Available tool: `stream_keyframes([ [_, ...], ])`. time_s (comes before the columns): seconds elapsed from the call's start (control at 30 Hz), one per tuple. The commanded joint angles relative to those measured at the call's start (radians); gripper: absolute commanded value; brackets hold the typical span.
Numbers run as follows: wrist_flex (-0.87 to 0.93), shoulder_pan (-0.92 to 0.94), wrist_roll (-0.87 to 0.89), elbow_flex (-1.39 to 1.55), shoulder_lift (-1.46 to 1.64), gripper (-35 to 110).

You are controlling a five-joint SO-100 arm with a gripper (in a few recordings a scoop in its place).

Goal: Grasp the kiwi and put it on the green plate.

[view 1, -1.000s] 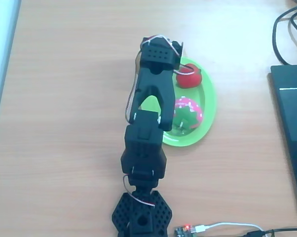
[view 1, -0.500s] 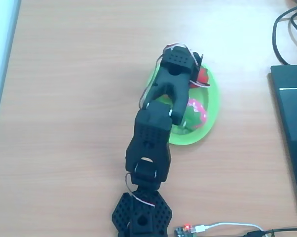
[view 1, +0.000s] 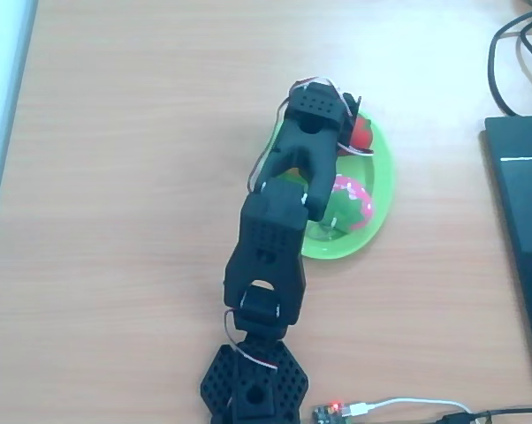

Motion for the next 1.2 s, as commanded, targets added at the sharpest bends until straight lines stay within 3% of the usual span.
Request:
stream_keyframes([
  [0.0,0.026,-0.011,-0.012,-0.017,0.028,35],
  [0.33,0.048,-0.026,-0.012,-0.017,0.049,45],
  [0.8,0.141,-0.118,0.052,-0.02,0.287,46],
  [1.0,0.12,-0.212,0.115,0.023,0.454,36],
  [1.17,-0.066,-0.259,0.147,0.233,0.615,20],
])
